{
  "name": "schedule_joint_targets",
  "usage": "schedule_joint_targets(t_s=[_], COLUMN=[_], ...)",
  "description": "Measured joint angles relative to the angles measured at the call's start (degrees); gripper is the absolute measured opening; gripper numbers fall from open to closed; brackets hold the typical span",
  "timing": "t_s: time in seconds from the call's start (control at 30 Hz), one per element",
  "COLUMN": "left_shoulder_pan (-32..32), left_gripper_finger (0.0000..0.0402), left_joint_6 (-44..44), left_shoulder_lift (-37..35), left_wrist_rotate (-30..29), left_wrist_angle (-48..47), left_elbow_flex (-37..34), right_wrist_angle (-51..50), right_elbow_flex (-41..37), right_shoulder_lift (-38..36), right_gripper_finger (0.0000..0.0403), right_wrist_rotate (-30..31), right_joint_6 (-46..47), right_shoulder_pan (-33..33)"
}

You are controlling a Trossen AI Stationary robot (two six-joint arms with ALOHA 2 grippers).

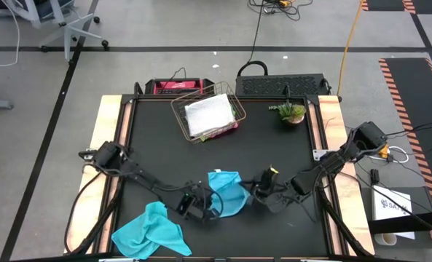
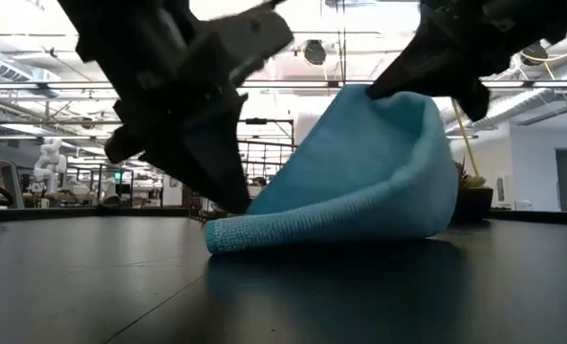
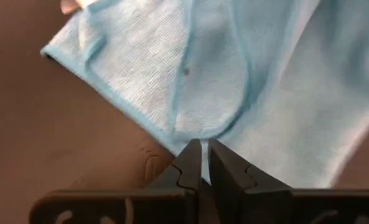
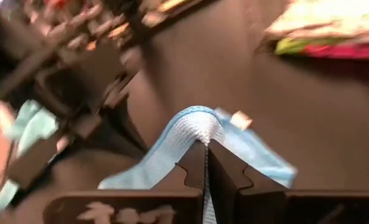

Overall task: Fold microfiber towels
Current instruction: Fold the right light blue microfiber cloth

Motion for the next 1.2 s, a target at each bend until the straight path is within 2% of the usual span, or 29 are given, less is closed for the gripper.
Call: schedule_joint_targets(t_s=[0.17,0.23,0.53,0.77,0.97,1.07,1.2], left_shoulder_pan=[1.35,1.98,5.23,6.56,7.03,7.51,8.42], left_gripper_finger=[0.003,0.003,0.003,0.003,0.003,0.003,0.003], left_joint_6=[1.66,3.44,10.01,11.16,12.57,13.0,14.19], left_shoulder_lift=[1.09,1.12,1.43,1.43,1.43,1.43,1.43], left_wrist_rotate=[1.13,1.26,1.87,2.43,3.72,3.99,4.3], left_wrist_angle=[0.63,2.01,7.06,7.07,7.06,7.05,7.11], left_elbow_flex=[-0.07,-0.1,-0.02,-0.02,-0.02,-0.02,-0.02], right_wrist_angle=[-9.27,-14.3,-36.08,-49.56,-65.17,-69.95,-70.04], right_elbow_flex=[-0.02,0.02,-0.02,-0.02,-0.04,-0.04,-0.02], right_shoulder_lift=[-2.18,-2.53,-2.74,-2.74,-3.47,-6.72,-14.05], right_gripper_finger=[0.0,0.0,0.0,0.0,0.0,0.0,0.0], right_wrist_rotate=[10.48,12.1,12.11,12.07,12.06,13.92,20.01], right_joint_6=[12.21,17.3,39.14,55.5,71.53,75.25,71.66], right_shoulder_pan=[2.7,3.69,7.22,10.07,13.07,13.87,14.06])
